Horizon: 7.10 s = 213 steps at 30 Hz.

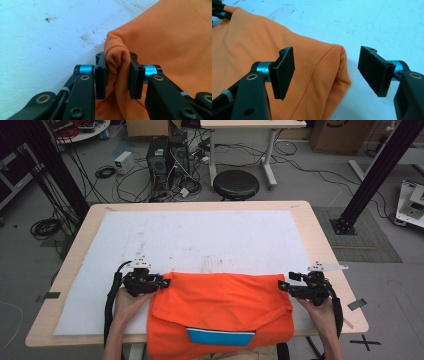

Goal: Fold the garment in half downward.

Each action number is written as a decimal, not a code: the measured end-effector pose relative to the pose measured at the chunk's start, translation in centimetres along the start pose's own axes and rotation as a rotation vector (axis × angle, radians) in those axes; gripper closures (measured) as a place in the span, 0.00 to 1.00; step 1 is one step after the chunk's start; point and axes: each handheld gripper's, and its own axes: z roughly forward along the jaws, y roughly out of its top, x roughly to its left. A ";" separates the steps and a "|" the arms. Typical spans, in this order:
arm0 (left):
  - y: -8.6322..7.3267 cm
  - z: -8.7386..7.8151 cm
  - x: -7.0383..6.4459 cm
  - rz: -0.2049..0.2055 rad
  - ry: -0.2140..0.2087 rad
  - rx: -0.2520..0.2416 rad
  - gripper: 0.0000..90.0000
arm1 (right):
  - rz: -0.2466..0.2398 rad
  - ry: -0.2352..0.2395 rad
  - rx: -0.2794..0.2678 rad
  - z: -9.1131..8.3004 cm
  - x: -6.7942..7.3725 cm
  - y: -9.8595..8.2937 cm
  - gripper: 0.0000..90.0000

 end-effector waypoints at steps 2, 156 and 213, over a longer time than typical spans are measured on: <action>0.0 0.0 0.1 -0.003 -0.004 -0.001 0.80 | -0.013 0.014 0.010 0.3 -0.2 0.3 0.32; 2.0 1.2 1.5 -0.005 0.350 -0.064 0.92 | -0.088 -0.263 -0.071 5.6 0.6 3.8 0.51; -3.4 -4.7 -5.9 0.007 0.144 -0.076 0.94 | -0.090 -0.104 0.036 -1.1 2.9 -2.9 0.96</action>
